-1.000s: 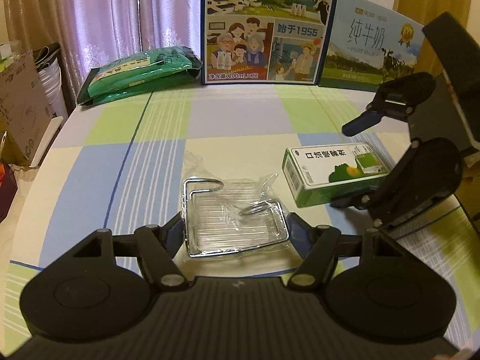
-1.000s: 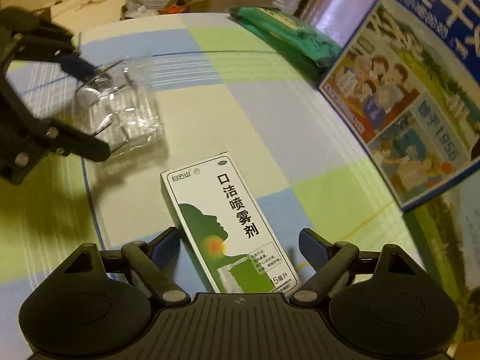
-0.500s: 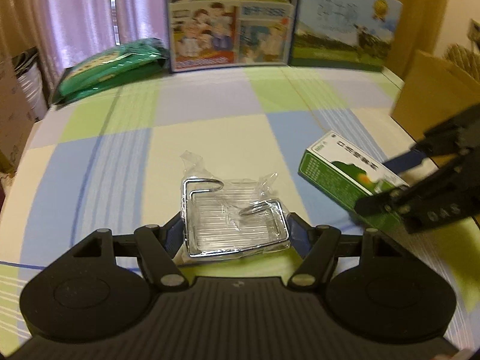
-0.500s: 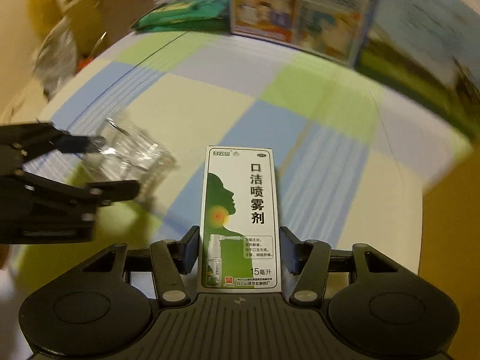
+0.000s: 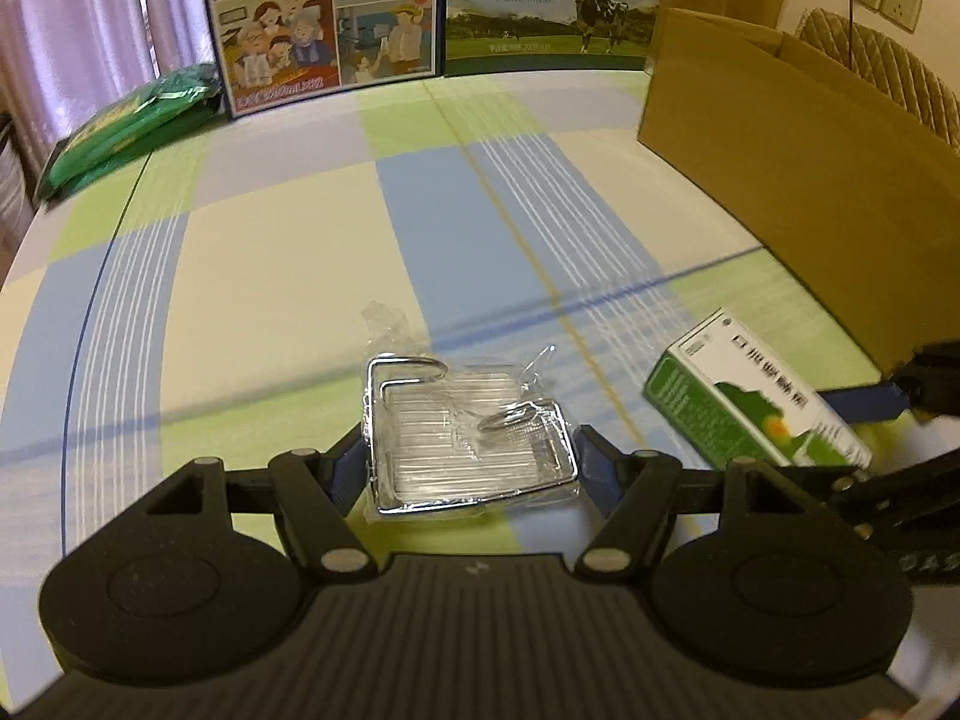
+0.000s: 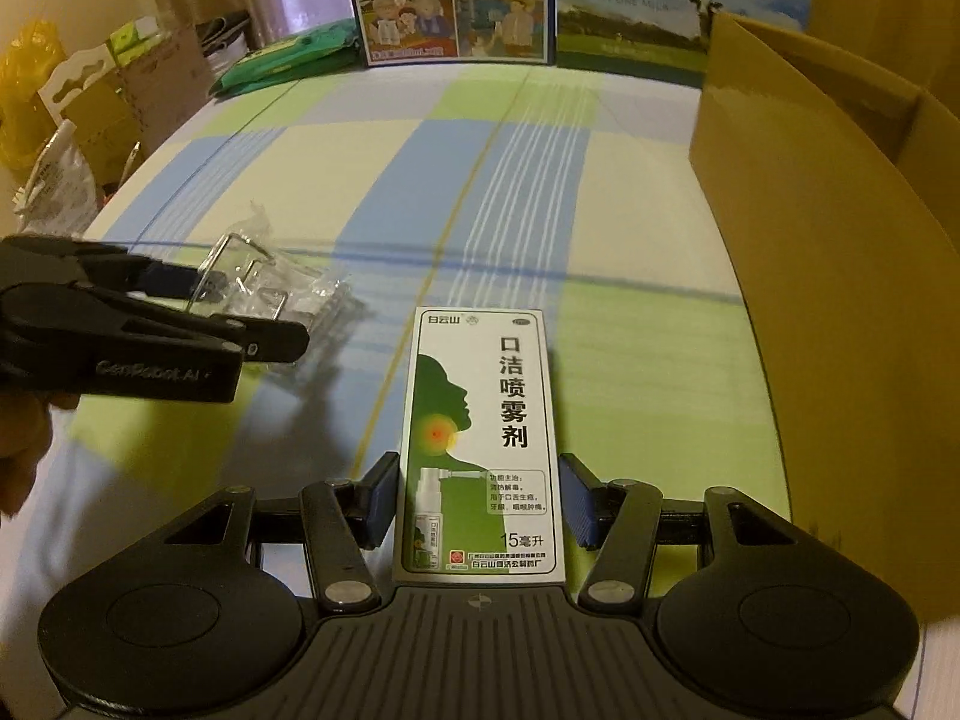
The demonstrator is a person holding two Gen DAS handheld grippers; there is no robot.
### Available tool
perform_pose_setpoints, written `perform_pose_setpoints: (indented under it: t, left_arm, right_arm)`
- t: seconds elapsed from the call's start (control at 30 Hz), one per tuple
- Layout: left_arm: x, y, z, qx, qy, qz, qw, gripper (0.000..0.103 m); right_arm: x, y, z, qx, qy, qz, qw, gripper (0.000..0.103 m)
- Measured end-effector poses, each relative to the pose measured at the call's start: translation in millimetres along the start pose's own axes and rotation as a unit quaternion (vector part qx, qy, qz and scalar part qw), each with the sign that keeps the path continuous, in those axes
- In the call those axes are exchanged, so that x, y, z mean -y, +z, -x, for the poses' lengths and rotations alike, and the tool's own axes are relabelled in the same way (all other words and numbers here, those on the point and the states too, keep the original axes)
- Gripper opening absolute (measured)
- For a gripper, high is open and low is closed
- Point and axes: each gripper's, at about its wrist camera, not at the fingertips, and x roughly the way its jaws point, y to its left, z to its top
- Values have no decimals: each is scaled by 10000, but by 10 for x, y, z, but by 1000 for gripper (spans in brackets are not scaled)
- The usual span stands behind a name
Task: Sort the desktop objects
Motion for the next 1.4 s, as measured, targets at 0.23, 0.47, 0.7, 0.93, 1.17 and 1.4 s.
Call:
perform_pose_setpoints:
  t: [0.23, 0.47, 0.7, 0.93, 1.17, 1.4]
  left_arm:
    - [237, -277, 119, -80, -96, -103, 9999, 67]
    - [223, -260, 88, -6, -69, -33, 10000, 67]
    - [220, -263, 82, 41, -47, 63, 10000, 67]
    - [197, -283, 57, 80, -79, 203, 9997, 71]
    - [183, -297, 55, 110, -94, 270, 9995, 72]
    - [280, -306, 50, 163, 133, 80, 9997, 74]
  right_arm:
    - [-32, -217, 95, 342, -71, 143, 9993, 53]
    - [30, -345, 144, 661, -169, 166, 9975, 68]
    - [5, -351, 113, 775, -67, 181, 9968, 68]
    - [-46, -379, 98, 864, -70, 402, 9954, 68]
    - [22, -408, 93, 920, -116, 333, 9951, 68]
    - [12, -443, 63, 966, -98, 362, 9946, 68]
